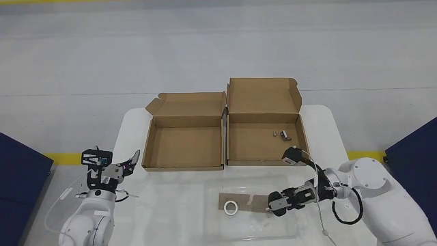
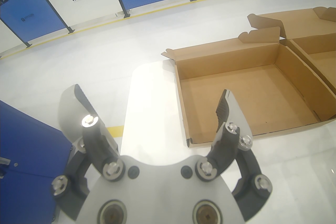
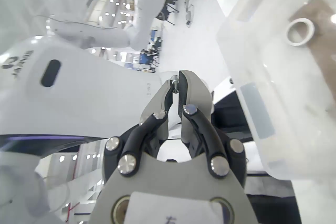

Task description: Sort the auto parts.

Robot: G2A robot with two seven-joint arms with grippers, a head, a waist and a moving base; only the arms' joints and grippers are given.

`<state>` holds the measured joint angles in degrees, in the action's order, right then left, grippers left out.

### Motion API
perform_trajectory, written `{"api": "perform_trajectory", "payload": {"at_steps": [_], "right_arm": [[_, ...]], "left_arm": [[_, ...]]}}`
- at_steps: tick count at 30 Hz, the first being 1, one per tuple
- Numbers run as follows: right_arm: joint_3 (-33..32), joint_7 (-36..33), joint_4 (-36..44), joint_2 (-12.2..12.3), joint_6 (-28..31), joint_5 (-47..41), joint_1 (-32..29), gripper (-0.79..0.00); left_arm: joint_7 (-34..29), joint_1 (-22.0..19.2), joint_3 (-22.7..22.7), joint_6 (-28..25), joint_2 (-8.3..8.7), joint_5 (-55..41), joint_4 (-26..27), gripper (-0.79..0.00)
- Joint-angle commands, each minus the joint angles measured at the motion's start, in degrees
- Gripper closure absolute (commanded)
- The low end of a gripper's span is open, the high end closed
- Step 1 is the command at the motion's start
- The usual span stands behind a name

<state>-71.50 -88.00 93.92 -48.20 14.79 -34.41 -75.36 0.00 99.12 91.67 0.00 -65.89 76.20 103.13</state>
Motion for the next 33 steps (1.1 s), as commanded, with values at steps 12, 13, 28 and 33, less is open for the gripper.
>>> {"api": "perform_trajectory", "payload": {"at_steps": [12,13,28,33], "right_arm": [[3.5,0.2,-0.1,0.4,-1.6,-8.0,1.5,0.0],[4.3,0.0,0.9,0.2,-2.4,-11.4,1.0,0.0],[12.7,0.0,9.8,3.1,-15.7,-36.8,6.0,0.0],[14.9,0.0,11.2,3.2,-18.3,-42.2,7.2,0.0]], "left_arm": [[0.0,0.0,0.0,0.0,0.0,0.0,0.0,-0.785],[0.0,0.0,0.0,0.0,0.0,0.0,0.0,-0.785],[0.0,0.0,0.0,0.0,0.0,0.0,0.0,-0.785],[0.0,0.0,0.0,0.0,0.0,0.0,0.0,-0.785]]}}
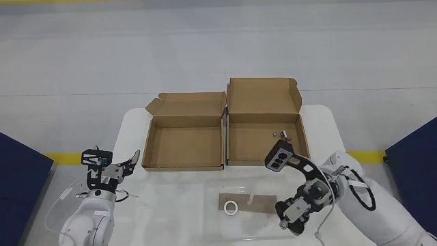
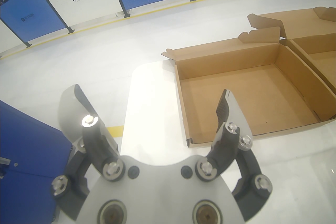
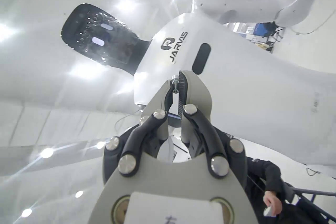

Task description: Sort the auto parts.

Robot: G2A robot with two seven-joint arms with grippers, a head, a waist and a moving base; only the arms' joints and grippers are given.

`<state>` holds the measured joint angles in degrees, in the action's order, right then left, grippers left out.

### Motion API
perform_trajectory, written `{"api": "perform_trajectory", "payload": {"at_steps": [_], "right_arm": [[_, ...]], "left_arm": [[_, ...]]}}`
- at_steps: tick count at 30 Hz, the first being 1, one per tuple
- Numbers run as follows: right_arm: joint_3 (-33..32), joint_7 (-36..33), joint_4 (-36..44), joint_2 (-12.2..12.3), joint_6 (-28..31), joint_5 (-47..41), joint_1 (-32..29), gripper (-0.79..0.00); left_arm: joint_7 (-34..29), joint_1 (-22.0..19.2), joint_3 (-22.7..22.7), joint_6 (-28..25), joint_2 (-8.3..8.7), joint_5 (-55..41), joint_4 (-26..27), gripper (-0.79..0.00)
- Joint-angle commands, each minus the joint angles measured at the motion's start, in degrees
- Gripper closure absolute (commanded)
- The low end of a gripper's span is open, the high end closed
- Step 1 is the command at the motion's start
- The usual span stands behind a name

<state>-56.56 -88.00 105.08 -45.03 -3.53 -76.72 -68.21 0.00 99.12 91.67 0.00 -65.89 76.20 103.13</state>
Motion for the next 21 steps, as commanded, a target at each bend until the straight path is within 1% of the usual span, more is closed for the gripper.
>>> {"api": "perform_trajectory", "payload": {"at_steps": [1,6,8,11,13,21], "right_arm": [[0.0,0.0,0.0,0.0,0.0,0.1,0.0,0.0],[0.0,0.0,0.0,0.0,0.0,0.1,0.0,0.0],[0.4,0.7,1.1,-0.3,-0.3,-2.2,-0.7,0.0],[1.0,0.8,2.4,-0.8,-3.1,-5.1,-1.2,0.0],[1.7,0.0,3.0,-1.3,-4.9,-9.5,-1.5,0.0],[4.0,0.0,4.1,-3.2,-10.7,-15.4,-0.5,0.0]], "left_arm": [[0.0,0.0,0.0,0.0,0.0,0.0,0.0,-0.785],[0.0,0.0,0.0,0.0,0.0,0.0,0.0,-0.785],[0.0,0.0,0.0,0.0,0.0,0.0,0.0,-0.785],[0.0,0.0,0.0,0.0,0.0,0.0,0.0,-0.785],[0.0,0.0,0.0,0.0,0.0,0.0,0.0,-0.785],[0.0,0.0,0.0,0.0,0.0,0.0,0.0,-0.785]]}}
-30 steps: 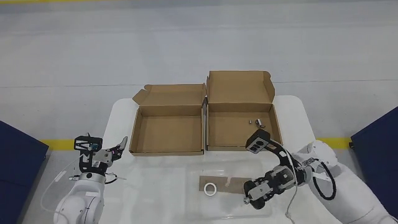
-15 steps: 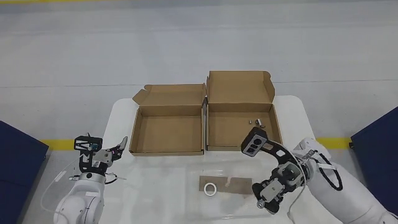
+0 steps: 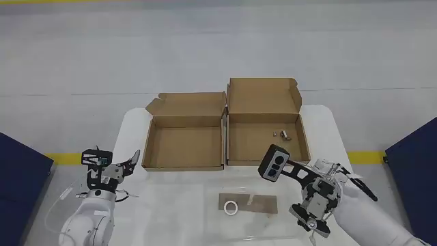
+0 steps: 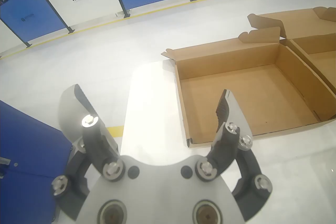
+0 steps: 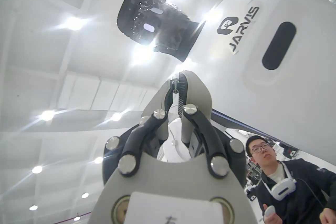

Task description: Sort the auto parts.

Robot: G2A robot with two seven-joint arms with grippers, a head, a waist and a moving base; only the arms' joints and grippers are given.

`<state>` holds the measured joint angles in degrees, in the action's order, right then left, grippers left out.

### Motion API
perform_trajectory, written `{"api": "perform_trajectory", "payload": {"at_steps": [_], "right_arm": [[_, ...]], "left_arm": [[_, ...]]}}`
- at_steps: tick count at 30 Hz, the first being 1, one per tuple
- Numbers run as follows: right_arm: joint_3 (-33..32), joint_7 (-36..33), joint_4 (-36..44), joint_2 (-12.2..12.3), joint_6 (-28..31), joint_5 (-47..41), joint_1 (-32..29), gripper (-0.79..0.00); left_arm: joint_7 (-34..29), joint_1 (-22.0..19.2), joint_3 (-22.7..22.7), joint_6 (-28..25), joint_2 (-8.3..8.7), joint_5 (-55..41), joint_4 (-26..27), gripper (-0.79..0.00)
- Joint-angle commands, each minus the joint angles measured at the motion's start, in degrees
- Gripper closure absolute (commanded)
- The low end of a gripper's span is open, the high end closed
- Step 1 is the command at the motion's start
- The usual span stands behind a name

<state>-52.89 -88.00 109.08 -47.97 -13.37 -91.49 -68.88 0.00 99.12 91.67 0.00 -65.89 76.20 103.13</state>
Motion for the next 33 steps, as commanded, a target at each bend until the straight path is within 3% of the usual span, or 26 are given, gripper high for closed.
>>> {"api": "perform_trajectory", "payload": {"at_steps": [1,13,23,33], "right_arm": [[0.7,0.0,0.4,-0.5,-1.9,-1.3,0.2,0.0],[3.2,0.7,1.3,-1.2,-3.7,-2.2,1.1,0.0],[2.3,9.7,3.1,-2.5,-6.5,-9.3,-1.4,0.0],[2.7,12.9,2.1,-3.9,-9.1,-14.7,-2.2,0.0]], "left_arm": [[0.0,0.0,0.0,0.0,0.0,0.0,0.0,-0.785],[0.0,0.0,0.0,0.0,0.0,0.0,0.0,-0.785],[0.0,0.0,0.0,0.0,0.0,0.0,0.0,-0.785],[0.0,0.0,0.0,0.0,0.0,0.0,0.0,-0.785]]}}
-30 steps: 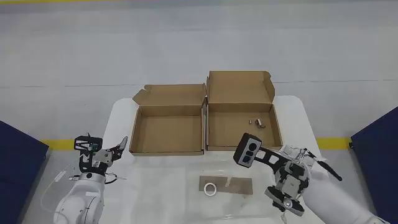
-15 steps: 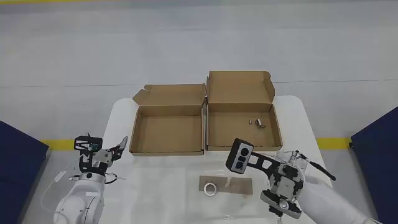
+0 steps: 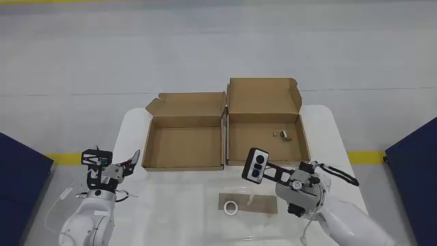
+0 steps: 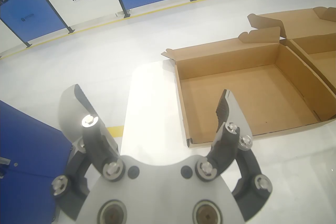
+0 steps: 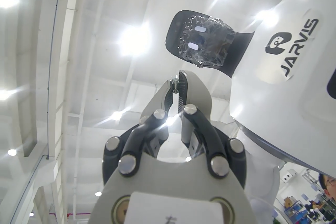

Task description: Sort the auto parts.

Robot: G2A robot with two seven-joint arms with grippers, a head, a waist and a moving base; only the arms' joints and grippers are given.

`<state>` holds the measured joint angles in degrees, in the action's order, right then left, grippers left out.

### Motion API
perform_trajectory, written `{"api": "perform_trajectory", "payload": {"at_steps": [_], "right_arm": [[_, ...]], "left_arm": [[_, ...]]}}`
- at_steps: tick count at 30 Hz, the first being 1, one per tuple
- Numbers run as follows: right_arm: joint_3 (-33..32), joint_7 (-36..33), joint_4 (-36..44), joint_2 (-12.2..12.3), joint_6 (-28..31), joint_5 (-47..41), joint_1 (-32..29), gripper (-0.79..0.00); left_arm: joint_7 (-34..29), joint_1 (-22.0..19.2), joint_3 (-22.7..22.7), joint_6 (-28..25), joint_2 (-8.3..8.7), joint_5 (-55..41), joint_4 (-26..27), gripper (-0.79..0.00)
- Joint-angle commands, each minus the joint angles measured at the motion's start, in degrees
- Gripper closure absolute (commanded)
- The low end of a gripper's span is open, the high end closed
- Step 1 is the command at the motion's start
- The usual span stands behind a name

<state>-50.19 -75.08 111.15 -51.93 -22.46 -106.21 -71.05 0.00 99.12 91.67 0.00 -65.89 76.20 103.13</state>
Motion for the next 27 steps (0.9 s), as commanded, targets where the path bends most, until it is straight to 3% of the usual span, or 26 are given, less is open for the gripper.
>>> {"api": "perform_trajectory", "payload": {"at_steps": [1,17,27], "right_arm": [[0.0,0.0,0.0,0.0,0.0,0.0,0.0,0.0],[-2.7,5.3,0.4,-1.1,3.7,-0.5,-2.2,0.0],[-4.6,0.1,-0.4,-2.7,7.3,0.0,-3.5,0.0]], "left_arm": [[0.0,0.0,0.0,0.0,0.0,0.0,0.0,-0.785],[0.0,0.0,0.0,0.0,0.0,0.0,0.0,-0.785],[0.0,0.0,0.0,0.0,0.0,0.0,0.0,-0.785]]}}
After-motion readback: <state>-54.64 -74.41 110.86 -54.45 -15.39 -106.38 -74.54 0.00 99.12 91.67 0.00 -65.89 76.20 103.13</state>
